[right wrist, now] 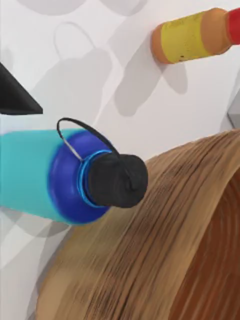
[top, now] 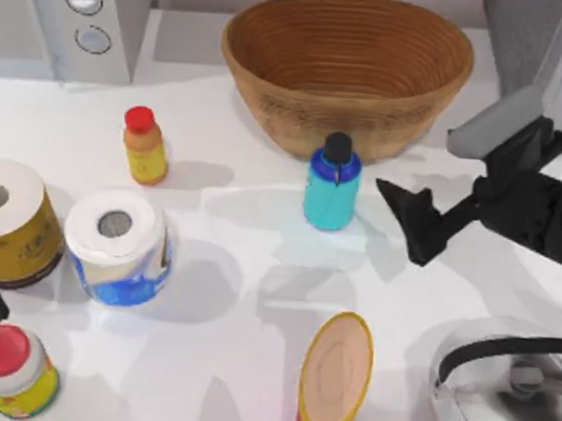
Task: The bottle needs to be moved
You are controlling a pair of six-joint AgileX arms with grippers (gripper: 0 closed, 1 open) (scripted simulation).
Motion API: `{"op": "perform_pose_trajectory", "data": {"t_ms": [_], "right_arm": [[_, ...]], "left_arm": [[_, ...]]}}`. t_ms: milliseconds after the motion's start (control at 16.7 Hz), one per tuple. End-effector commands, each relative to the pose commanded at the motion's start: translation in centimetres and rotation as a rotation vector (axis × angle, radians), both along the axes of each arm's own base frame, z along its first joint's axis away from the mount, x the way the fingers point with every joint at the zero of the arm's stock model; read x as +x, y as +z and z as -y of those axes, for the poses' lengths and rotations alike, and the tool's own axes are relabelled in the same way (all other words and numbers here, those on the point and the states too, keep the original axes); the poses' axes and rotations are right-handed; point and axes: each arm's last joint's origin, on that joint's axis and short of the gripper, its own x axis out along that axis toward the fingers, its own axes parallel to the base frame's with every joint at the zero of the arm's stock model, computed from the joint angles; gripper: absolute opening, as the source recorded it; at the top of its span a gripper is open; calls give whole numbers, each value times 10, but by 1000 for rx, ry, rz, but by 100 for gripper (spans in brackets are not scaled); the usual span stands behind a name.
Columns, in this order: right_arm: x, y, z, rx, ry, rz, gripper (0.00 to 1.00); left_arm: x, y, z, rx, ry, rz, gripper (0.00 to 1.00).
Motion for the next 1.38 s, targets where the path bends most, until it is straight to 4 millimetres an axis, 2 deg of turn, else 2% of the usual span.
{"op": "perform_pose_trajectory", "data": {"t_ms": [120, 240, 660, 960, 1380], "right_arm": [[5, -21, -12, -30, 29, -64, 100], [6, -34, -19, -50, 44, -103, 100], [8, -37, -20, -54, 43, -114, 100], [35, -43, -40, -51, 46, -111, 100], [66, -79, -78, -54, 47, -112, 100]], "left_arm": [[0, 0, 0, 0, 0, 0, 100], [0, 0, 0, 0, 0, 0, 100], [0, 0, 0, 0, 0, 0, 100], [0, 0, 0, 0, 0, 0, 100], [0, 0, 0, 0, 0, 0, 100]]}}
